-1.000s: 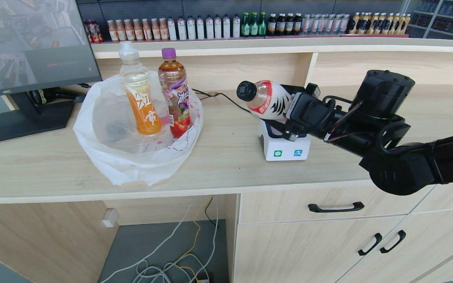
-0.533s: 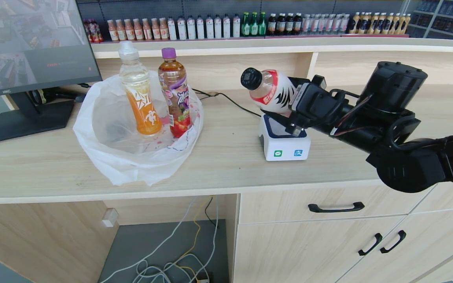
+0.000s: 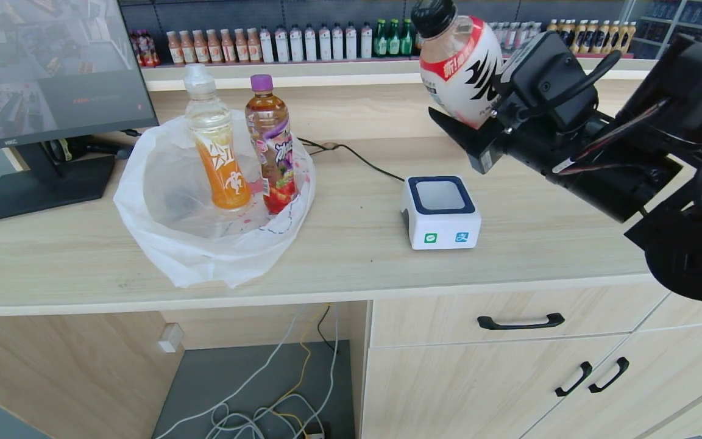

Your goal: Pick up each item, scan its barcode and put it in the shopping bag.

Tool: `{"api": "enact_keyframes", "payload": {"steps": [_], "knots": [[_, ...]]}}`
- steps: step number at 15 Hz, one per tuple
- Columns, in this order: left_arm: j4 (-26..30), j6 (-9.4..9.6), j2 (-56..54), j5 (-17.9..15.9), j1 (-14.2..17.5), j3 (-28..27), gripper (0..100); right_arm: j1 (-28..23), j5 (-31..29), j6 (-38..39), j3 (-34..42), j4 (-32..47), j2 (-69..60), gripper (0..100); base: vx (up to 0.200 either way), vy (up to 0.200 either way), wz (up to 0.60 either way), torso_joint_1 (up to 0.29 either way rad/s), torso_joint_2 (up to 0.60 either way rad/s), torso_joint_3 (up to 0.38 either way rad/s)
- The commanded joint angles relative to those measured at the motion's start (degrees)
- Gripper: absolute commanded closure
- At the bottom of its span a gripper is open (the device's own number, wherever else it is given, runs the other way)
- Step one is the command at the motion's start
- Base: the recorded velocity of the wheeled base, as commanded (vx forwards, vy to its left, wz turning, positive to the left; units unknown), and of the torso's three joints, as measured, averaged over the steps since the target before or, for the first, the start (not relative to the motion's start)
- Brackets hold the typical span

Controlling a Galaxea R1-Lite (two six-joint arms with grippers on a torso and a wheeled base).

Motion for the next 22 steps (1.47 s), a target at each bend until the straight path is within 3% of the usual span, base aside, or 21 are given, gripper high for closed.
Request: {"api": "enact_keyframes", "payload": {"steps": [1, 5, 9, 12, 18, 22], "knots": [[0.0, 0.02, 0.0, 0.0, 0.0, 0.0, 0, 0.3, -2.2, 2.0, 3.3, -0.4, -4.8, 100, 0.0, 0.0, 0.0, 0.0, 0.0, 0.0], [0.0, 0.02, 0.0, 0.0, 0.0, 0.0, 0, 3.5, -8.5, 12.9, 12.8, -11.0, -6.2, 100, 0.0, 0.0, 0.0, 0.0, 0.0, 0.0], [0.0, 0.02, 0.0, 0.0, 0.0, 0.0, 0, 3.7, -9.2, 23.8, 15.7, -16.8, -5.2, 100, 0.0, 0.0, 0.0, 0.0, 0.0, 0.0], [0.0, 0.02, 0.0, 0.0, 0.0, 0.0, 0, 3.7, -14.4, 30.7, 18.3, -22.5, -5.0, 100, 0.0, 0.0, 0.0, 0.0, 0.0, 0.0], [0.0, 0.11, 0.0, 0.0, 0.0, 0.0, 0, 3.4, -13.5, 34.9, 27.8, -32.1, -5.3, 100, 0.0, 0.0, 0.0, 0.0, 0.0, 0.0], [0.0, 0.02, 0.0, 0.0, 0.0, 0.0, 0, 3.5, -14.5, 35.3, 33.0, -33.9, -6.9, 100, 0.0, 0.0, 0.0, 0.0, 0.0, 0.0]]}}
